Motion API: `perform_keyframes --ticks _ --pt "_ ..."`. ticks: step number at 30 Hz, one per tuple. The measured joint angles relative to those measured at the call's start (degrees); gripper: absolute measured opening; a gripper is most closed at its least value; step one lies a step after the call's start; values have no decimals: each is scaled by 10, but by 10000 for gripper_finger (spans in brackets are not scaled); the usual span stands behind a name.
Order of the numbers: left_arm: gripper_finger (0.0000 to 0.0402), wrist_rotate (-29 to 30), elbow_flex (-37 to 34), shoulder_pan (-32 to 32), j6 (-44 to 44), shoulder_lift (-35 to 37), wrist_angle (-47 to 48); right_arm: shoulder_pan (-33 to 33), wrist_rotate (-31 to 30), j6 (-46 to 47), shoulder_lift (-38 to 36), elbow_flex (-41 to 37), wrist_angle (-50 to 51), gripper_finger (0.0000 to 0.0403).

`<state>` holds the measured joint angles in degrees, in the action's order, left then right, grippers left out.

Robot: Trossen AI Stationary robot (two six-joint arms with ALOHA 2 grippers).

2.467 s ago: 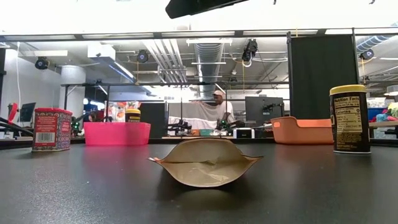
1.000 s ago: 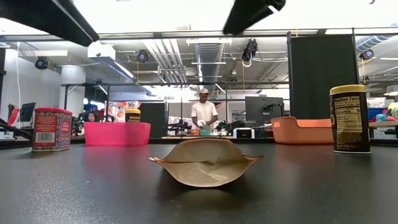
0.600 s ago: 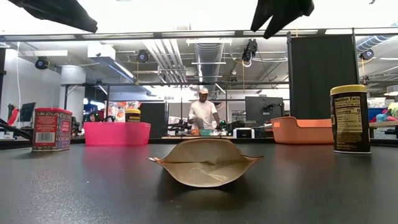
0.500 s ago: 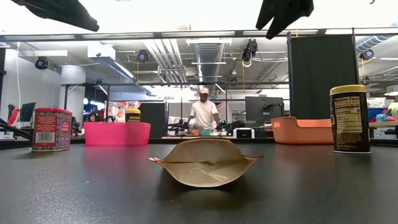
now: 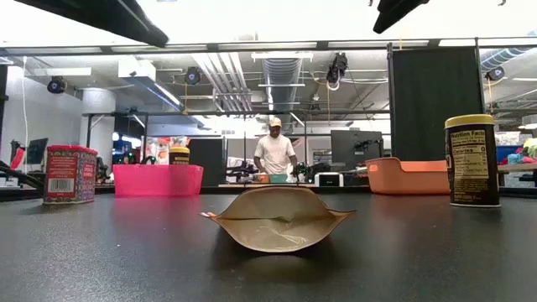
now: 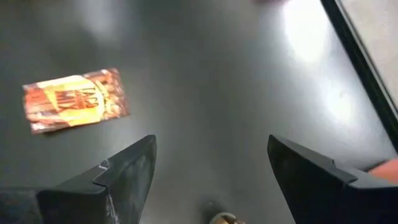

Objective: Sort spices by type
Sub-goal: Put the orange seasoning bag into the orange bin

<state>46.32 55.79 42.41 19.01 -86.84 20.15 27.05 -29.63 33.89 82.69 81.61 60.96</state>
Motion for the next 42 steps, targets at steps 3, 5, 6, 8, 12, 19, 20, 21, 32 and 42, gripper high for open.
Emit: perform_keyframes --ticks 3,5,6,8,12,19,20,21,32,42 --pt "205 -71 0 -27 -65 -17 -48 29 -22 6 7 -11 -20 286" --pt "205 -88 0 -46 -80 -26 -69 46 -33 15 10 -20 -35 280" --pt "205 -93 0 -58 -80 -30 -79 54 -37 22 11 -24 -41 278" --pt "205 -116 0 -79 -69 -40 -102 69 -44 38 16 -31 -46 274" --pt "205 -163 0 -105 -60 -74 -138 97 -90 67 27 -37 -47 273" --pt "205 -185 0 -120 -18 -145 -179 133 -134 101 27 -63 -73 298" --pt "205 -190 0 -121 -13 -154 -190 136 -141 101 27 -66 -80 302" --pt "205 -198 0 -124 -8 -163 -204 137 -147 101 27 -69 -88 306" --pt "205 -235 1 -157 82 -223 -226 137 -160 96 27 -78 -111 329" --pt "202 -272 3 -167 93 -264 -253 137 -171 89 27 -81 -119 329"
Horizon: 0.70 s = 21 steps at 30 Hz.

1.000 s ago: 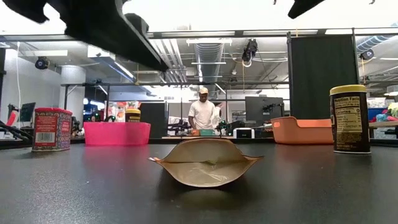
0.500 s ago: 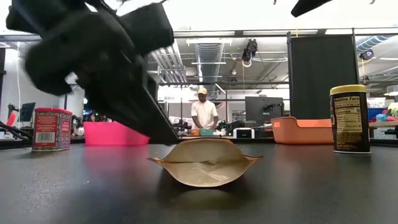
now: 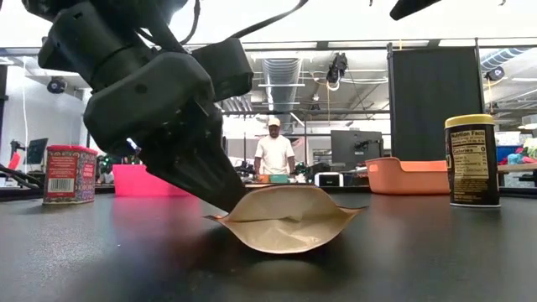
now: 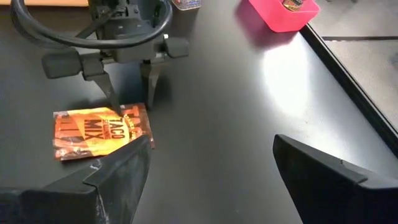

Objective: Sort spices by type
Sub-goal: Put the orange seasoning bag into the orange bin

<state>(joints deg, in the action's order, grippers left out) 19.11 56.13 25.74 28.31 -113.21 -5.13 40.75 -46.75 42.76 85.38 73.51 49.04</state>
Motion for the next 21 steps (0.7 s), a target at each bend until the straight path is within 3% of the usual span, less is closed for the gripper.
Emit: perform_keyframes --ticks 4,10,18,21 --pt "178 -5 1 0 -4 -13 -4 0 0 -1 0 -7 -2 327" --pt "110 -11 1 0 -18 -12 -5 0 -5 2 0 -22 -16 327" --pt "18 18 16 2 -66 -8 1 0 -7 3 0 -38 -59 326" --pt "4 25 23 1 -88 3 9 -2 1 2 0 -49 -91 325"
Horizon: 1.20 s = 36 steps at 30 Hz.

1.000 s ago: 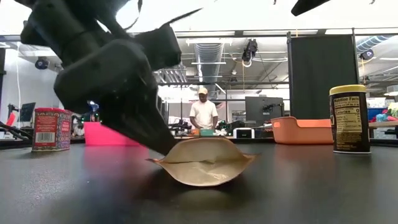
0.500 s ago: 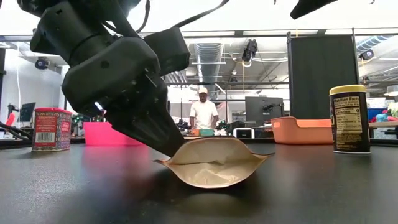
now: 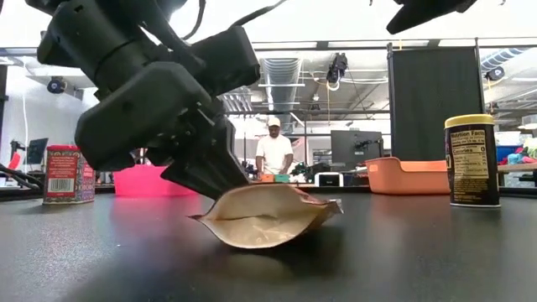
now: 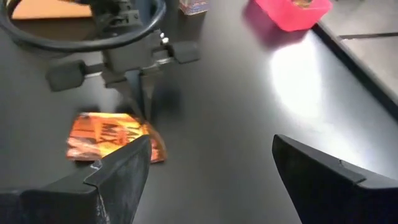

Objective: Sort spices by type
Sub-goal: Put the orange seasoning bag into the orange bin

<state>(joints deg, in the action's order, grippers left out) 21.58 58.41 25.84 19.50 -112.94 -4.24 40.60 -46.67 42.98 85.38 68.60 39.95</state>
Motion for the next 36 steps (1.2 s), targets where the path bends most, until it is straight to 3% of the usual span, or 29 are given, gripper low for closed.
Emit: perform_keyframes --ticks 6,16,36 --pt "2 26 31 0 -59 17 7 -5 23 -4 0 -36 -78 330" --pt "0 57 97 0 -114 19 32 -25 93 -87 0 -107 -251 322" --pt "0 116 151 1 -150 20 36 -54 143 -99 0 -113 -252 304"
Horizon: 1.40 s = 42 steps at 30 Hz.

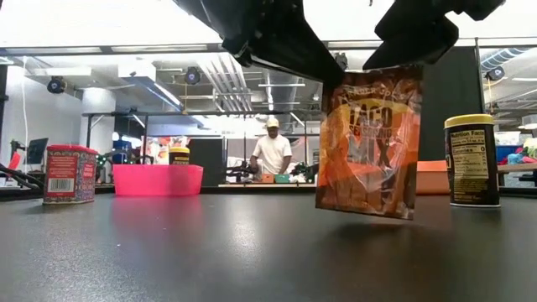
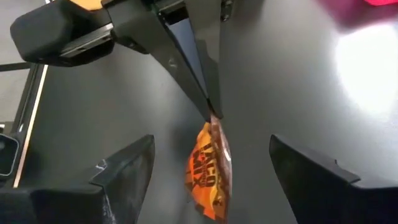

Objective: Sort spices by type
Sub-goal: Put the orange seasoning bag into the orange bin

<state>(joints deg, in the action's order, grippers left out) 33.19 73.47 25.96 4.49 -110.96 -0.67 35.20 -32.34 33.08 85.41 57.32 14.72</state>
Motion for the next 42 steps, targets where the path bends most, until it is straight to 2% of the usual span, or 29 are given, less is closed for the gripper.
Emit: perform_keyframes --ticks 10,15,19,25,28,30,34,38,42 --pt "0 9 0 3 -24 1 -55 -4 13 8 0 -2 26 260" --pt "0 8 0 5 -34 1 -60 -4 13 6 0 -2 26 220" --pt "0 8 0 7 -37 1 -62 -4 13 4 0 -2 26 161" --pt "0 10 14 9 -51 1 -62 -3 14 -6 0 -2 26 31" --pt "6 8 23 9 -28 1 -49 -3 14 -10 0 -2 26 15" --pt "22 -11 31 8 -12 2 -18 -4 14 -9 0 -2 27 10" --pt "77 0 38 8 11 2 47 -4 13 -5 0 -1 31 9" --pt "143 113 39 17 12 10 95 -11 5 21 -1 12 62 9" --pt "192 184 38 30 36 33 150 -38 -23 62 -2 50 143 9"
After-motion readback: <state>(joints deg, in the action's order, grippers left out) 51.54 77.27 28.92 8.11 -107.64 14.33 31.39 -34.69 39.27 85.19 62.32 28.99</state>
